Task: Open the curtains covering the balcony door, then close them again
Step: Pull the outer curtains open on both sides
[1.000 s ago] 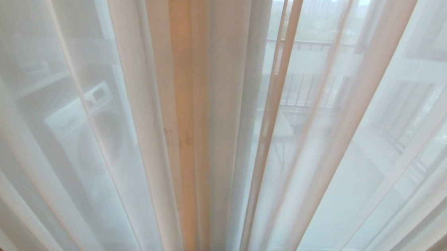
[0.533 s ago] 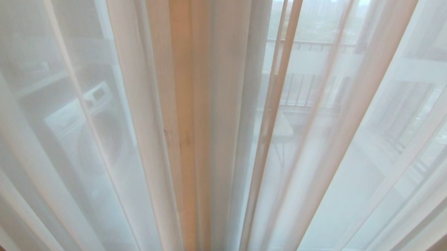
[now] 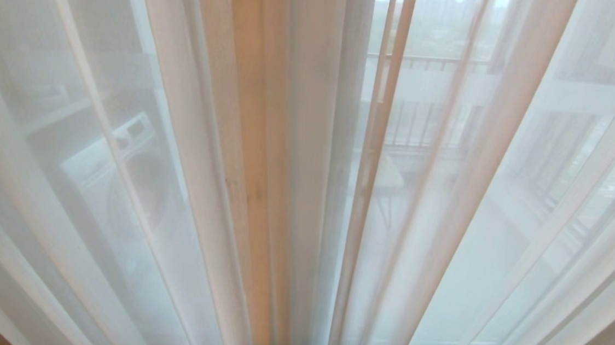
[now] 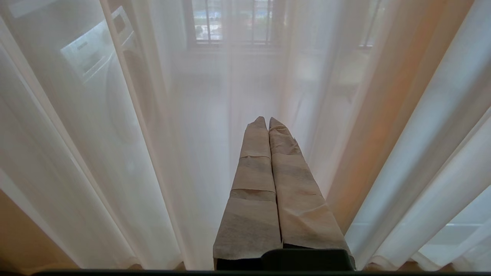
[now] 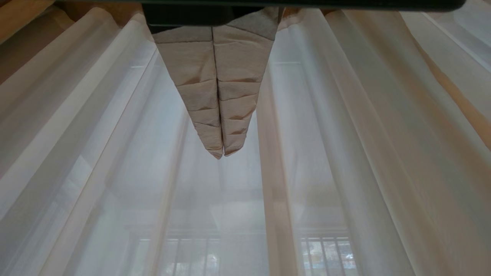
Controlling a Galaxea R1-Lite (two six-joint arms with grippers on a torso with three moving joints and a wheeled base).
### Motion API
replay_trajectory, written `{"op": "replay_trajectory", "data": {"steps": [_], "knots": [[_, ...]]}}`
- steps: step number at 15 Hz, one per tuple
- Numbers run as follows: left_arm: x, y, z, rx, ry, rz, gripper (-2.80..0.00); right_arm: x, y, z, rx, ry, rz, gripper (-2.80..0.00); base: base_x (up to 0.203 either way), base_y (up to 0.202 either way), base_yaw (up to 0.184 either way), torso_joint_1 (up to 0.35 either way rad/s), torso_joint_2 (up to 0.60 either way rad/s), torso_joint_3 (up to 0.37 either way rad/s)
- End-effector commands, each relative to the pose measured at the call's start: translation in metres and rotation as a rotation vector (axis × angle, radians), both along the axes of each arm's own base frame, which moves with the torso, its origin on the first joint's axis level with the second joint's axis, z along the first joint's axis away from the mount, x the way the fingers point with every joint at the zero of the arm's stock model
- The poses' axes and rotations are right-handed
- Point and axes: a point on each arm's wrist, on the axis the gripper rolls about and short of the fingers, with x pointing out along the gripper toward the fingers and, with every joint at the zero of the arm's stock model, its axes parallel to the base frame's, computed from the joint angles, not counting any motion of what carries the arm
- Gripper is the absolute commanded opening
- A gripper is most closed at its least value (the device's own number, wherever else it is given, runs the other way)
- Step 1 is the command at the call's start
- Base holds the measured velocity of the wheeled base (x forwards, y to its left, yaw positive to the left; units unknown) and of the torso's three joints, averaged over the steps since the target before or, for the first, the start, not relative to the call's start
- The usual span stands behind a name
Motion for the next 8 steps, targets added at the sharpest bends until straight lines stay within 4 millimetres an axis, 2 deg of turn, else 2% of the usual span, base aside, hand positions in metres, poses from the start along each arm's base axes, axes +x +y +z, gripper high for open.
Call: {"op": "replay_trajectory", "data": {"steps": [1, 5, 8], "knots": [[0.0, 0.0, 0.0, 0.0, -0.001, 0.002, -2.8, 0.0, 0.0, 0.0, -0.001, -0.001, 0.0, -2.8, 0.0, 0.0, 0.0, 0.0, 0.0, 0.0], [-0.003, 0.0, 0.016, -0.009, -0.095, 0.001, -2.8, 0.0, 0.0, 0.0, -0.001, -0.001, 0.0, -2.8, 0.0, 0.0, 0.0, 0.0, 0.0, 0.0], [-0.011, 0.0, 0.038, -0.012, -0.185, 0.009, -2.8, 0.0, 0.0, 0.0, -0.001, -0.001, 0.0, -2.8, 0.0, 0.0, 0.0, 0.0, 0.0, 0.0]]}}
